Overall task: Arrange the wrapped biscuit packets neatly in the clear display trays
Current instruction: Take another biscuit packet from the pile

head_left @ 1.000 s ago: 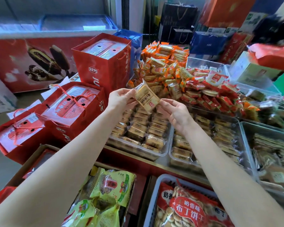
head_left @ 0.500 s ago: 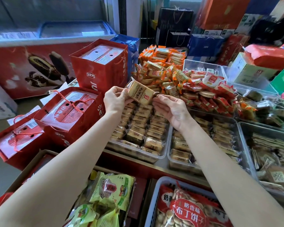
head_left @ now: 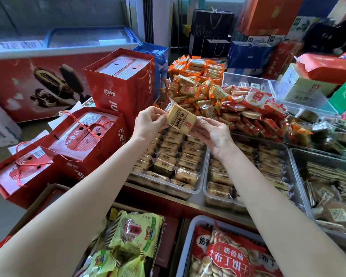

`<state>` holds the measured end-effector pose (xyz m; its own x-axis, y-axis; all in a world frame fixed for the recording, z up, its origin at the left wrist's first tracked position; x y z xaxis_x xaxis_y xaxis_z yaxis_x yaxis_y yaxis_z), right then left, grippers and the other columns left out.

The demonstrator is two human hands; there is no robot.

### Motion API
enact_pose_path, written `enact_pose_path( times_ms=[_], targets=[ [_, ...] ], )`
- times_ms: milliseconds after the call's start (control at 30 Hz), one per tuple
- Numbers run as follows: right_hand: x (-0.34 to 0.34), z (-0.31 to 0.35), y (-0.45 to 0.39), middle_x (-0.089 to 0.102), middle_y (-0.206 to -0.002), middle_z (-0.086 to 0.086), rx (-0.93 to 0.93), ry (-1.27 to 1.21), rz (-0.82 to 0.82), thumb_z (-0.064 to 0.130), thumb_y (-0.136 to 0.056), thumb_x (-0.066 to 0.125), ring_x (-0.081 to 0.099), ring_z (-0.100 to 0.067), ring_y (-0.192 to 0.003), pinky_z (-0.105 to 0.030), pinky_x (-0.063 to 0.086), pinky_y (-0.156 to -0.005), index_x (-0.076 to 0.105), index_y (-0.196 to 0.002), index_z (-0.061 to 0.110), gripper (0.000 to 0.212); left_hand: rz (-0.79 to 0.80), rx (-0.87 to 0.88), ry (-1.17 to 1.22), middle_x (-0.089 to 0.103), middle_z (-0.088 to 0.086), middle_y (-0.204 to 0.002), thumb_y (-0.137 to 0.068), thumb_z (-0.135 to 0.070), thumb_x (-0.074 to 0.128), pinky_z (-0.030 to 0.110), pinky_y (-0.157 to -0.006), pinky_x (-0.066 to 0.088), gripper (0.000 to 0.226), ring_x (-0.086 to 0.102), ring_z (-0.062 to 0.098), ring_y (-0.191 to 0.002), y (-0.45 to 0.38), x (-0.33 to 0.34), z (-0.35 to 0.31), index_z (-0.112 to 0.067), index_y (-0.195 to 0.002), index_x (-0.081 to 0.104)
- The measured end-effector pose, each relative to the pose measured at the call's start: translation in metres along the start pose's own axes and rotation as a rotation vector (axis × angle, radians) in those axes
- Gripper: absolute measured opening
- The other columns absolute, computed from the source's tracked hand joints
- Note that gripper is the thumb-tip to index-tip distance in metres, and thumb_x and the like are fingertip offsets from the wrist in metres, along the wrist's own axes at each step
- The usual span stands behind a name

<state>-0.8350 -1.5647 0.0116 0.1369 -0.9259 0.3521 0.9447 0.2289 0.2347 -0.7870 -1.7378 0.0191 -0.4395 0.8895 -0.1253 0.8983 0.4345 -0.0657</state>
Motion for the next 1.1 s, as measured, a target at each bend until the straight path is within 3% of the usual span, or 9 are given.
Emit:
enact_pose_path(
  times_ms=[100,200,333,467,633,733,867,967,1100],
  targets=[
    [0.003,0.004,0.002,0.073,-0.072,-0.004,-0.023,-0.006,0.027,0.001,-0.088,0.06,0.071,-0.017,-0.071,-0.029,0.059,-0.072,0.065,-0.085,0.006,0.008,0.032,-0.014,-0.048,0.068,0.016,-0.092,-0.09,-0.006,0.06,0.027,-0.074,0.058,0.003,0.068,0.02,-0.085,-0.001,-0.002,-0.002,-0.008,-0.09,0.062],
    [0.008,0.007,0.005,0.073,-0.073,-0.004,-0.01,-0.074,0.063,0.002,-0.089,0.059,0.071,-0.015,-0.069,-0.025,0.058,-0.064,0.064,-0.087,0.005,0.006,-0.04,-0.027,-0.071,0.07,0.016,-0.092,-0.089,-0.014,0.064,0.034,-0.079,0.057,0.008,0.069,0.023,-0.085,-0.002,-0.003,-0.006,-0.013,-0.081,0.063],
    [0.009,0.007,0.008,0.072,-0.069,-0.005,0.017,-0.091,0.064,0.002,-0.089,0.059,0.071,-0.015,-0.066,-0.023,0.057,-0.058,0.064,-0.087,0.001,0.006,-0.141,0.087,-0.331,0.069,0.006,-0.091,-0.087,-0.016,0.066,0.026,-0.078,0.051,0.005,0.064,0.015,-0.085,-0.002,-0.007,-0.015,-0.012,-0.085,0.066],
    [0.009,0.005,0.004,0.07,-0.061,-0.004,0.06,-0.033,-0.049,-0.004,-0.087,0.06,0.068,-0.015,-0.063,-0.022,0.058,-0.058,0.063,-0.079,-0.001,0.009,-0.15,0.226,-0.473,0.068,0.006,-0.09,-0.087,-0.015,0.066,0.034,-0.08,0.051,0.009,0.061,0.016,-0.082,0.003,-0.005,-0.021,-0.007,-0.089,0.068],
    [0.004,0.005,-0.004,0.067,-0.064,-0.003,0.124,-0.056,-0.065,-0.002,-0.093,0.052,0.062,-0.015,-0.071,-0.022,0.054,-0.061,0.059,-0.077,0.007,0.019,-0.095,0.062,-0.254,0.069,0.007,-0.086,-0.087,-0.015,0.066,0.041,-0.085,0.053,0.011,0.064,0.024,-0.084,0.0,-0.002,-0.012,-0.014,-0.076,0.062],
    [-0.002,0.005,-0.008,0.064,-0.08,-0.009,0.118,-0.01,-0.046,0.0,-0.094,0.051,0.06,-0.018,-0.073,-0.023,0.055,-0.06,0.056,-0.079,0.008,0.017,-0.076,-0.05,-0.085,0.07,0.015,-0.09,-0.088,-0.01,0.064,0.043,-0.088,0.054,0.018,0.066,0.026,-0.084,-0.001,-0.003,-0.006,-0.016,-0.071,0.06],
    [-0.002,0.007,-0.008,0.064,-0.084,-0.01,0.02,0.184,-0.034,0.002,-0.094,0.052,0.065,-0.02,-0.071,-0.03,0.057,-0.07,0.056,-0.079,0.009,0.017,-0.074,-0.059,-0.133,0.068,0.011,-0.087,-0.09,-0.01,0.062,0.036,-0.082,0.056,0.019,0.064,0.022,-0.081,-0.003,-0.003,-0.002,-0.016,-0.072,0.058],
    [0.0,0.013,-0.006,0.064,-0.081,-0.008,-0.052,0.267,-0.021,0.003,-0.095,0.052,0.066,-0.018,-0.068,-0.029,0.058,-0.068,0.057,-0.08,0.01,0.018,-0.077,-0.037,-0.256,0.066,0.007,-0.083,-0.092,-0.014,0.059,0.034,-0.072,0.056,0.019,0.062,0.018,-0.073,-0.004,-0.004,-0.002,-0.018,-0.074,0.054],
    [-0.002,0.022,-0.004,0.064,-0.082,-0.006,-0.174,0.492,-0.024,0.006,-0.095,0.054,0.068,-0.017,-0.064,-0.029,0.058,-0.069,0.058,-0.08,0.013,0.017,-0.034,-0.075,-0.186,0.065,0.01,-0.082,-0.092,-0.012,0.058,0.036,-0.077,0.057,0.02,0.063,0.018,-0.072,-0.007,-0.004,-0.001,-0.017,-0.073,0.052]
  ],
)
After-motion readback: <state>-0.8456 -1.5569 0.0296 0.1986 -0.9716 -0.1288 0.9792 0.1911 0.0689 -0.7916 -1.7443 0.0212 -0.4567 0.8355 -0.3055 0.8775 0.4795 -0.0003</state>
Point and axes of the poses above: each hand's wrist, its own y-axis away from the middle knuckle, its own x-axis out of the palm, z = x × y, the point moved 1 cm from there along -y, towards the middle knuckle
